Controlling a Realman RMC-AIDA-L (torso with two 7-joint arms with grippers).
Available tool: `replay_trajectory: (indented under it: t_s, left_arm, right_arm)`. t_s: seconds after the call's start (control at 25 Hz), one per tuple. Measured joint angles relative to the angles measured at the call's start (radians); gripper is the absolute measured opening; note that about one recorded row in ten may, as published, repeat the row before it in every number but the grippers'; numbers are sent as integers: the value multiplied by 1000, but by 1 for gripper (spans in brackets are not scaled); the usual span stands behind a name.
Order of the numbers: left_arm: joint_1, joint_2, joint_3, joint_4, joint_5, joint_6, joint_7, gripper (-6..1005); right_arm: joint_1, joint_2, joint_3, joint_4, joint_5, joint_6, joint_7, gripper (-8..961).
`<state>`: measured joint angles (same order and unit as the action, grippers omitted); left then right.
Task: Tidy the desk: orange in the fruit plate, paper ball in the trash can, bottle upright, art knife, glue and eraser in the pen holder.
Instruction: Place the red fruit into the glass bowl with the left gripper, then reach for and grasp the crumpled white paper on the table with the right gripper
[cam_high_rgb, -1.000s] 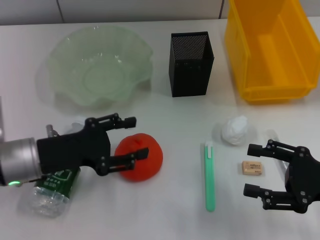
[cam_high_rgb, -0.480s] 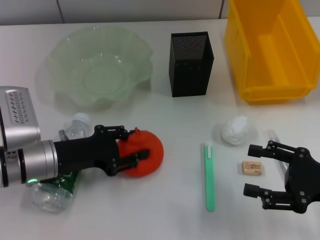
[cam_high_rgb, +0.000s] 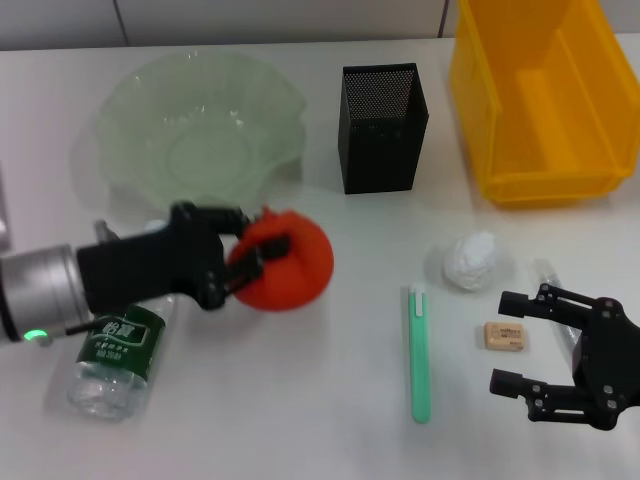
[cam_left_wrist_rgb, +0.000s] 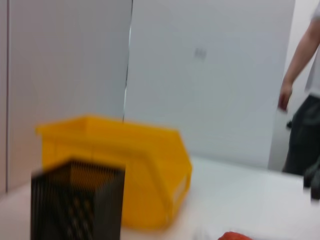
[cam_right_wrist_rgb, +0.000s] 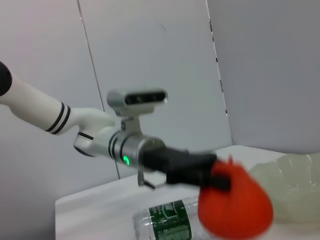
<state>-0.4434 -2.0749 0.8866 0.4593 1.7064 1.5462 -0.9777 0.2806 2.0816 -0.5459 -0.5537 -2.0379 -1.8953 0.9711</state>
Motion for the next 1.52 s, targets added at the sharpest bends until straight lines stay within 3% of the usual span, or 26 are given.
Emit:
replay_trajectory:
  t_s: [0.16,0.24,0.52,0.64,0.72,0.76,0.8,0.84,0.96,1.0,1.04,1.12,1.16,1.2,1.24,1.32,1.44,1.52]
  left_arm:
    - [20,2,-2,41,-164,-25,-5,238]
    - [6,2,-3,42,-263,-157,-3,228]
    - [-76,-4,9,17,-302,-497,3,187]
    - [-113,-5,18,-19,-314,-601,3,159]
    - [-112,-5,21,-20,-315,-592,3,266]
    - [-96,-4,24,-10,-315,-527,2,320]
    - [-96,-4,24,-10,-315,-527,2,355]
    - [-69,1,25,9,-309,-445,-3,391]
    - [-36,4,31,35,-307,-379,-8,497]
    - [-18,5,41,53,-307,-349,-8,532]
    - [4,5,55,73,-307,-319,-8,572]
    - [39,7,93,107,-306,-267,-6,651]
    - [80,10,152,147,-306,-198,0,691]
    - [80,10,152,147,-306,-198,0,730]
    - [101,13,185,166,-304,-162,2,770]
    - [138,18,246,200,-283,-103,-10,786]
    - [158,14,264,213,-218,-46,-28,809]
    - [159,11,265,208,-183,-25,-32,825]
  right_arm:
    - [0,0,4,0,5,-10,4,830]
    - [2,0,9,0,7,-17,10,830]
    - [14,0,14,-33,12,-23,83,831]
    - [32,0,14,-112,15,-50,170,831]
    - [39,0,12,-147,17,-57,213,831]
    - [59,0,5,-242,21,-57,349,831]
    - [59,0,5,-242,21,-57,349,830]
    - [69,0,-1,-294,19,-50,423,830]
    - [111,0,-44,-487,-21,-13,683,830]
    - [124,0,-72,-541,-41,1,755,830]
    - [158,0,-154,-679,-106,34,930,830]
    - [172,0,-191,-729,-145,46,1004,831]
    - [209,0,-282,-822,-237,71,1157,831]
    - [209,0,-282,-822,-237,71,1157,830]
    - [246,1,-378,-877,-332,94,1308,830]
    - [267,1,-436,-889,-376,111,1381,828]
    - [311,2,-612,-881,-506,196,1552,828]
    - [318,3,-647,-868,-528,214,1575,827]
